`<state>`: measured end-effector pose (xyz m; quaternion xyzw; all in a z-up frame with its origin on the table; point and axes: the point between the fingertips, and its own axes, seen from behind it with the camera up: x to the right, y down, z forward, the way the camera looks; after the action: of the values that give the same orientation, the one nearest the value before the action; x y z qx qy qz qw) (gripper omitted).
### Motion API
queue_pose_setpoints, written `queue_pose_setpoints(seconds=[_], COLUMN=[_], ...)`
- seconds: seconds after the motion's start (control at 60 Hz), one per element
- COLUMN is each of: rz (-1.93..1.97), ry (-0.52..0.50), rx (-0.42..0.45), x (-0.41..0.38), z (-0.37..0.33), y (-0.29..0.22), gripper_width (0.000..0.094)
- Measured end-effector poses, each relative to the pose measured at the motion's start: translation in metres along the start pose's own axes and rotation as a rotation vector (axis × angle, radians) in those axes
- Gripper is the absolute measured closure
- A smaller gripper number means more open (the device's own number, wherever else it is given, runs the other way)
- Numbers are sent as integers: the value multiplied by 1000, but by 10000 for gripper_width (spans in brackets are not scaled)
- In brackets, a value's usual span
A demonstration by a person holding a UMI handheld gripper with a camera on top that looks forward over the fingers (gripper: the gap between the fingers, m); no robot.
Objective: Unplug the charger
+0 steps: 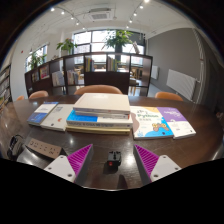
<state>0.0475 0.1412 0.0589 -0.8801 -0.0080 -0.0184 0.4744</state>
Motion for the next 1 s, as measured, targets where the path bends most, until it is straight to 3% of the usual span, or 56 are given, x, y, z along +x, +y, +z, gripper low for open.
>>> queue_pose_setpoints(seconds=[0.033,0.233,0.367,0.767,1.0], rz=[-7,-19,-2,42,36], ry=[4,24,32,38,42], rx=[28,193,239,105,98], x=[-1,-20,-40,-82,-89], z=[-16,-148,-230,-356,-381], y=[-16,-96,-101,46,64], gripper_width=[79,74,84,80,82])
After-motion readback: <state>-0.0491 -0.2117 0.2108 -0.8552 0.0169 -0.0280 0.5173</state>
